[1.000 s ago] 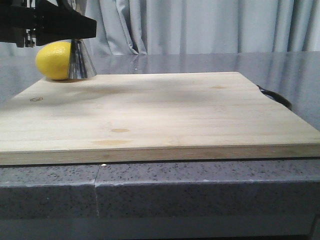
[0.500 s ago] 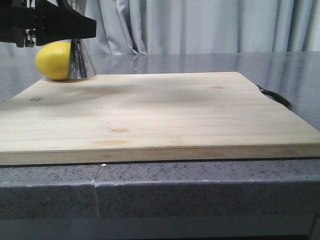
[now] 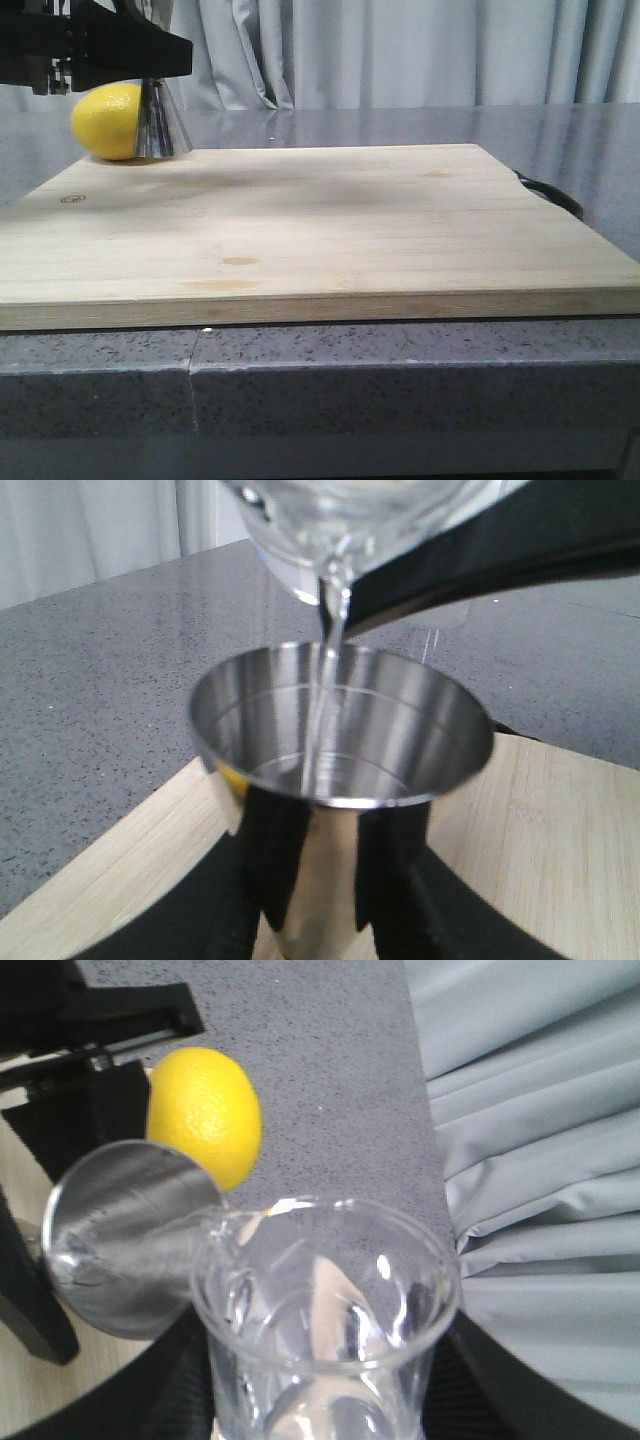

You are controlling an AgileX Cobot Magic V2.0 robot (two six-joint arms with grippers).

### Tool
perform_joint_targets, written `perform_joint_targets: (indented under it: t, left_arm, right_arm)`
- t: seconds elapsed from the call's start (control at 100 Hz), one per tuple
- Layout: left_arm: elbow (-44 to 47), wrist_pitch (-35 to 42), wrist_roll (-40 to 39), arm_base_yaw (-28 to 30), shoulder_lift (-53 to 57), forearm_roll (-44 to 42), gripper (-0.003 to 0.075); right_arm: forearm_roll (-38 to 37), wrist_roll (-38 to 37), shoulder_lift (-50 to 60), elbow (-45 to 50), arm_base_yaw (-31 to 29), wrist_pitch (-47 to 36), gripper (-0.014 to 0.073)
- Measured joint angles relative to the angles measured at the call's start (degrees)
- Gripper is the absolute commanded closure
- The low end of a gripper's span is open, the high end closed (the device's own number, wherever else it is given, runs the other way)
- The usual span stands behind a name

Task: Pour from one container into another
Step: 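Tilt the beaker with the right gripper, pouring liquid into the held jigger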

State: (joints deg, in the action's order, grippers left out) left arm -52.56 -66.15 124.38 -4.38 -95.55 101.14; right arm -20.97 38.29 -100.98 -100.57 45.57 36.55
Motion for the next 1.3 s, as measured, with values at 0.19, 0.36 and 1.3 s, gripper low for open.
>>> perform_joint_targets:
  t: [0.19,0.36,1.3]
  left_arm:
    - [0.0,0.0,0.0,0.0,0.0,-0.04,0.0514]
    - [0.0,0.0,0.0,0.0,0.0,-0.04,0.0514]
    - [0.0,0.0,0.0,0.0,0.0,-0.04,0.0514]
  right_arm:
    - [-0.11,2.13,-0.03,0.0,0.13,0.0,0.0302]
    - [-0.35,2.85,-0.03,0.0,0.13,0.0,0.0302]
    - [-4.66,7.94,-0.03,0.0,0.13,0.38,0.0302]
